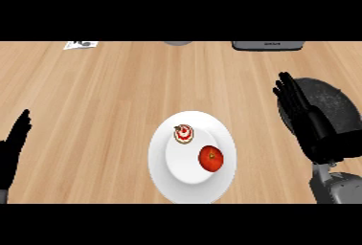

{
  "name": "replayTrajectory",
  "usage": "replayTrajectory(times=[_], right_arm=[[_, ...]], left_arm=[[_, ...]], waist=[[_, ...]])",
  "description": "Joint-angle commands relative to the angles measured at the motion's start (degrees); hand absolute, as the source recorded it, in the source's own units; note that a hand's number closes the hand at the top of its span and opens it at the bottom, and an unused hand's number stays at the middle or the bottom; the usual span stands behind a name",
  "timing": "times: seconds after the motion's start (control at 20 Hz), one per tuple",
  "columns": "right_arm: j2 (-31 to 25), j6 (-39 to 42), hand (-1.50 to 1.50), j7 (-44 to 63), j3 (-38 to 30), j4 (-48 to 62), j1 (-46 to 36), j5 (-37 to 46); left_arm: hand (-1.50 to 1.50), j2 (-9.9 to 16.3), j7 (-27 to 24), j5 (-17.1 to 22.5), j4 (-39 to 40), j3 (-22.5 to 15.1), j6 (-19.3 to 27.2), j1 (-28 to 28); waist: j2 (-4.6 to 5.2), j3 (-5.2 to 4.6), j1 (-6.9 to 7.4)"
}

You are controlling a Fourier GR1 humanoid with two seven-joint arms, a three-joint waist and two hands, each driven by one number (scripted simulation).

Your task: Pick the cupcake from the plate and place it in the pan

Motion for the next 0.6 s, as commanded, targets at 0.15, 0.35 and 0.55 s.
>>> replayTrajectory(times=[0.15,0.35,0.55], right_arm=[[7.1,5.6,1.5,-6.7,7.7,11.0,-6.4,1.9],[10.0,-6.7,1.5,-12.1,12.5,16.7,-6.7,17.9],[8.4,-17.6,-1.5,-20.4,11.3,12.9,0.5,25.9]], left_arm=[[0.0,-5.2,2.7,4.7,-7.4,-0.6,-2.6,-8.4],[0.0,-11.6,4.5,6.3,-8.7,-3.1,-0.8,-12.1],[0.0,-11.5,7.5,6.4,-8.3,-2.4,0.2,-13.3]], waist=[[2.9,-0.27,1.85],[2.69,-0.41,0.59],[2.13,-0.37,-1.36]])
